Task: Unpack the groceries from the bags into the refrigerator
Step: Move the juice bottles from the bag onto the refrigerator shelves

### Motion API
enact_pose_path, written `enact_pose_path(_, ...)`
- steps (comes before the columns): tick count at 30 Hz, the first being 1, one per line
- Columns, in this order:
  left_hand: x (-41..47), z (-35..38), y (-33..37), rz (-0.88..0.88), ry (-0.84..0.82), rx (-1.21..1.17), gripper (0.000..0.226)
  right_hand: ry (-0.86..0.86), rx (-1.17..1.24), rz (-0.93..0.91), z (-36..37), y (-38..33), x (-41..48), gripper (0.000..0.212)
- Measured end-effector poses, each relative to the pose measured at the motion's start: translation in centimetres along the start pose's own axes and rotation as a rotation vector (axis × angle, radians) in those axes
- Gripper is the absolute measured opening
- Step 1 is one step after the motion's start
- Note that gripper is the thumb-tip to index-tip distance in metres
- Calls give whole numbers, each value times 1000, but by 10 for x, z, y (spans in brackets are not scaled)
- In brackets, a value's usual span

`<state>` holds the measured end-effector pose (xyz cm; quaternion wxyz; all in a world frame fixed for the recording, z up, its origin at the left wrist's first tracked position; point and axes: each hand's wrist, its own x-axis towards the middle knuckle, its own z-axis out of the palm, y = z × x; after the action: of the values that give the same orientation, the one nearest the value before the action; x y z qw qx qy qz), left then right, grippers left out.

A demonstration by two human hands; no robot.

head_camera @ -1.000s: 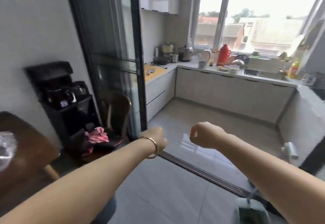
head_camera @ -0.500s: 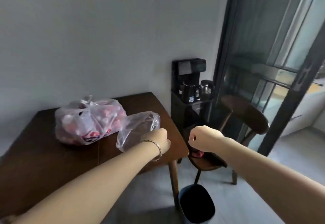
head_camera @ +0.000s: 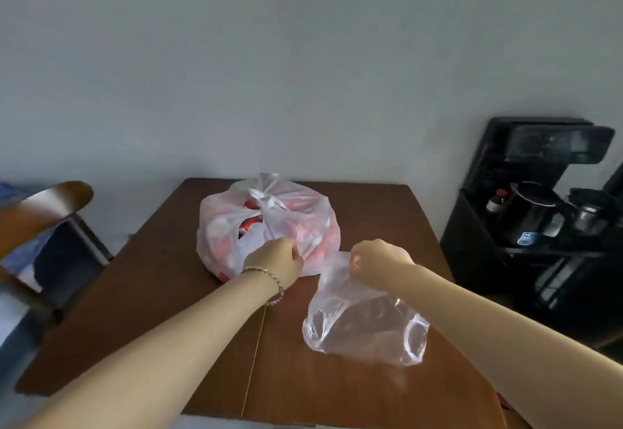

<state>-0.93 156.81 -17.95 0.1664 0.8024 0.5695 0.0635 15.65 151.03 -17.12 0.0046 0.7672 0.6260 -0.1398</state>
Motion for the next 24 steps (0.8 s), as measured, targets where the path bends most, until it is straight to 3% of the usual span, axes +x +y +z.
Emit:
enact_pose_path(8,118,-20,-87,67,193,-182,16,-14,66,10,28,-67,138,30)
enact_pose_path(12,185,-24,-122,152,197,-198,25,45,137,78,32,-107,191,30)
enact_pose_path(15,232,-21,-137,265,150,-111,34,163,263,149,30,-130,233,31)
enact_pose_path(19,267,-3,-142,420,-28,-24,30,111,210,243,39,-141,273,43)
enact_pose_path(24,288,12,-137,504,-47,293,21,82,241,295,52,-139,298,23)
